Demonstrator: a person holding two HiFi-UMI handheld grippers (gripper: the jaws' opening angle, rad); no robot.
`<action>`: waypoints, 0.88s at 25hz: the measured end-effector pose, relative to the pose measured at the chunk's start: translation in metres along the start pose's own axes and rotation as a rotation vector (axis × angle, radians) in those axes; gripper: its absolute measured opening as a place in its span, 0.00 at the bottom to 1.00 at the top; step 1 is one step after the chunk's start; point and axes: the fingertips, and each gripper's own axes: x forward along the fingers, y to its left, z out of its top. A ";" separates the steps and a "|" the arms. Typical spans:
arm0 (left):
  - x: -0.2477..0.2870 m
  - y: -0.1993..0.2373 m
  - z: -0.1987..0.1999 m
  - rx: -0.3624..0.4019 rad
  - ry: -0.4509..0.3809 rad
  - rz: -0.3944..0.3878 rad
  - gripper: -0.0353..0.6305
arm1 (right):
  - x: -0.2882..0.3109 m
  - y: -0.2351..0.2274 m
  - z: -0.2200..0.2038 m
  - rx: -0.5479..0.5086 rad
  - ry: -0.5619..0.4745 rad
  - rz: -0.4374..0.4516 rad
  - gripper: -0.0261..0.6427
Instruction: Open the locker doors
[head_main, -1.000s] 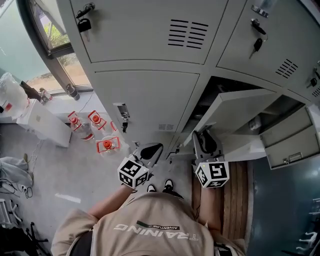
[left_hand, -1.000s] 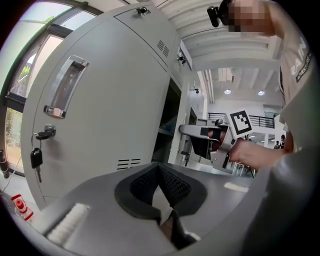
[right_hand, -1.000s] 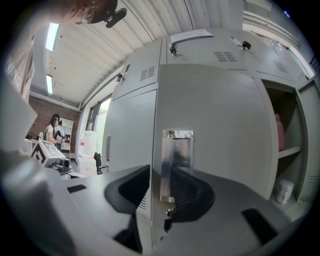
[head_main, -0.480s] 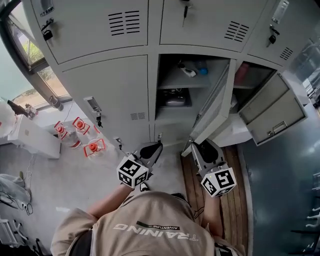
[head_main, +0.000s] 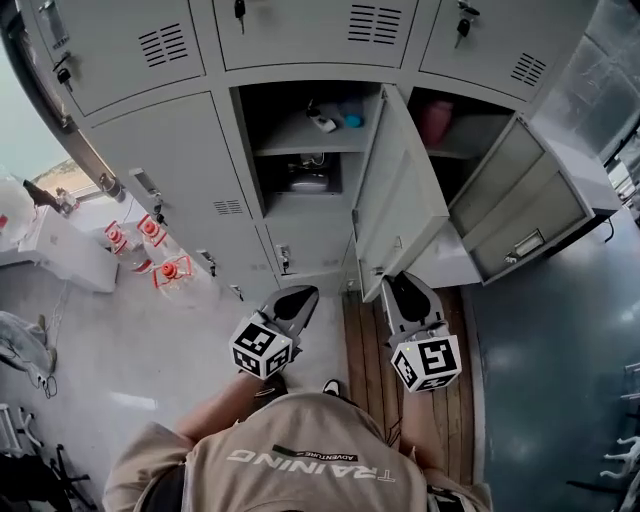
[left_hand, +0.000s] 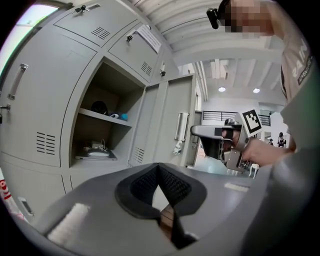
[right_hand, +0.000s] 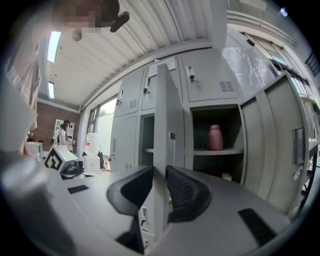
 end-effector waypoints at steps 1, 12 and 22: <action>0.001 -0.006 -0.004 -0.005 0.008 0.016 0.06 | -0.004 -0.008 -0.001 0.003 -0.005 0.006 0.17; -0.033 -0.025 0.005 0.027 -0.007 0.142 0.06 | -0.021 -0.018 -0.007 -0.070 0.023 0.005 0.15; -0.151 -0.023 -0.012 0.034 -0.028 0.157 0.06 | -0.051 0.108 -0.037 -0.024 0.080 0.024 0.06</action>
